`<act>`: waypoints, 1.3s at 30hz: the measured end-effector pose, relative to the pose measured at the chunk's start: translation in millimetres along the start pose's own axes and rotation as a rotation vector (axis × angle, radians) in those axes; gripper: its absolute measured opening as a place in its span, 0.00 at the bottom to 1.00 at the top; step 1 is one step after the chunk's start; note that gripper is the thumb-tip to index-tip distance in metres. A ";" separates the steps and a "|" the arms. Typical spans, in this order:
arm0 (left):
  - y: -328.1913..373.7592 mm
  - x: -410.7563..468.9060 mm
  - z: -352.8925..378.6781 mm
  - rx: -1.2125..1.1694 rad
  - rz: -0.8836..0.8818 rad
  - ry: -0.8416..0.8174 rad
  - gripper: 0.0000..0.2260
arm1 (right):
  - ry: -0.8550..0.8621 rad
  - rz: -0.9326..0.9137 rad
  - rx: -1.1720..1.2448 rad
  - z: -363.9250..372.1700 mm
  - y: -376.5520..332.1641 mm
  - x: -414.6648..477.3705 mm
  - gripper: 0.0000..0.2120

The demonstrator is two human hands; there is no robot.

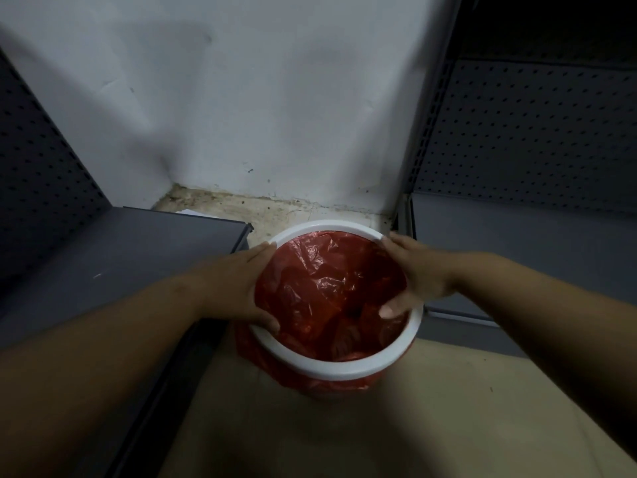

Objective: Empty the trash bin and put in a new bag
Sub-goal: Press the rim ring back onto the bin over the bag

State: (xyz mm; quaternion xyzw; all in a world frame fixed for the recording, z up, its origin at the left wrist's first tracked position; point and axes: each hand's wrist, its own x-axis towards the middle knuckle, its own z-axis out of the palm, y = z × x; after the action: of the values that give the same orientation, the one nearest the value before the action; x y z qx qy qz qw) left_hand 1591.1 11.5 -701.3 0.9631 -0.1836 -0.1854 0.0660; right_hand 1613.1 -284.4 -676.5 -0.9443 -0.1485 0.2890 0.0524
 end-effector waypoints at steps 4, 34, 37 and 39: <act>-0.6 13.0 0.1 -0.149 -0.041 0.033 0.48 | 0.166 -0.014 0.129 -2.6 -11.6 20.6 0.43; -6.8 -8.3 15.8 -0.083 -0.022 -0.088 0.64 | -0.140 0.014 -0.052 23.4 -4.7 -31.4 0.64; -7.2 -5.7 16.5 -0.055 -0.019 -0.058 0.64 | -0.121 0.006 -0.018 24.4 -3.5 -28.9 0.65; -8.4 -3.7 16.4 -0.047 -0.024 -0.065 0.64 | -0.125 -0.001 0.010 25.6 -1.4 -27.1 0.65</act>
State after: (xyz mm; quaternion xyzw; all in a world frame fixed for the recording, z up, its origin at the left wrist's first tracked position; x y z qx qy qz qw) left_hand 1584.4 19.7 -716.8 0.9570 -0.1695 -0.2215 0.0803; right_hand 1577.0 -291.2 -683.1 -0.9240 -0.1504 0.3482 0.0480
